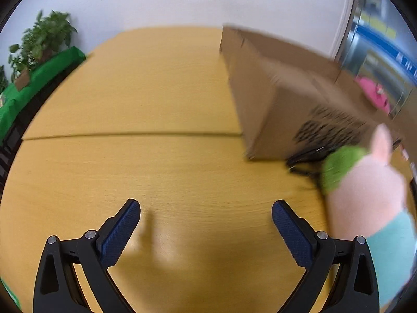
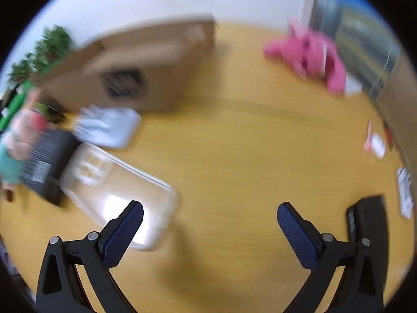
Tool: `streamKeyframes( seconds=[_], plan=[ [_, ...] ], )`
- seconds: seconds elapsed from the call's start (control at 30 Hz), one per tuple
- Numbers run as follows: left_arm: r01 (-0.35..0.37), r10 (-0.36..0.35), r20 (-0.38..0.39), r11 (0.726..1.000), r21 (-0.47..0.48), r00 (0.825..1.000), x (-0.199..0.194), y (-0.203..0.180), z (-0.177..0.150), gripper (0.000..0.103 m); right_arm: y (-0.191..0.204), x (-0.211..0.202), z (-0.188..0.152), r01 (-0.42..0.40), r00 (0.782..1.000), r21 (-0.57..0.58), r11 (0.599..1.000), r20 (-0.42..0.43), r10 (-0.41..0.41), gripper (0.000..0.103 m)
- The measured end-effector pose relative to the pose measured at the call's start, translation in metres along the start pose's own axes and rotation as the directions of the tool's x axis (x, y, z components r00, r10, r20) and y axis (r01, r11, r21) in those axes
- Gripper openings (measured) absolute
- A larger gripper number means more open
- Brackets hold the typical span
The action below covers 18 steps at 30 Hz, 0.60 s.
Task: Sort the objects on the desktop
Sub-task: 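Move both grippers toward the pink-and-teal pig plush on the table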
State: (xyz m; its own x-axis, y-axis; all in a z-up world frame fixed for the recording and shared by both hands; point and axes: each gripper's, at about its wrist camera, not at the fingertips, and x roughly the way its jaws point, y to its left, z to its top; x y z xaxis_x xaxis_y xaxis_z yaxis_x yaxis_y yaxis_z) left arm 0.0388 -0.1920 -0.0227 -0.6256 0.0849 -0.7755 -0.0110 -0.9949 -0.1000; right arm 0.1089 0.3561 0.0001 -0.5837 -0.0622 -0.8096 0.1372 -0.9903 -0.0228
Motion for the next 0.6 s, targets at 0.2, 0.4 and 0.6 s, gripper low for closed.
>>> streamKeyframes(
  seconds=[0.2, 0.4, 0.6],
  plan=[
    [-0.007, -0.016, 0.275, 0.997, 0.083, 0.961, -0.125, -0.065, -0.003, 0.103, 0.067, -0.086, 0.03, -0.158, 0.953, 0.004, 0.987, 0.264, 0.151, 0.103],
    [0.058, -0.113, 0.313, 0.982, 0.179, 0.943, -0.169, -0.13, -0.02, 0.103, 0.146, -0.1, 0.038, -0.202, 0.904, 0.001, 0.979, 0.386, 0.186, 0.102],
    [0.063, -0.106, 0.226, 0.98, 0.19, 0.968, -0.141, -0.163, -0.036, 0.103, 0.183, -0.08, 0.036, -0.221, 0.92, -0.049, 0.974, 0.321, 0.225, 0.102]
  ],
)
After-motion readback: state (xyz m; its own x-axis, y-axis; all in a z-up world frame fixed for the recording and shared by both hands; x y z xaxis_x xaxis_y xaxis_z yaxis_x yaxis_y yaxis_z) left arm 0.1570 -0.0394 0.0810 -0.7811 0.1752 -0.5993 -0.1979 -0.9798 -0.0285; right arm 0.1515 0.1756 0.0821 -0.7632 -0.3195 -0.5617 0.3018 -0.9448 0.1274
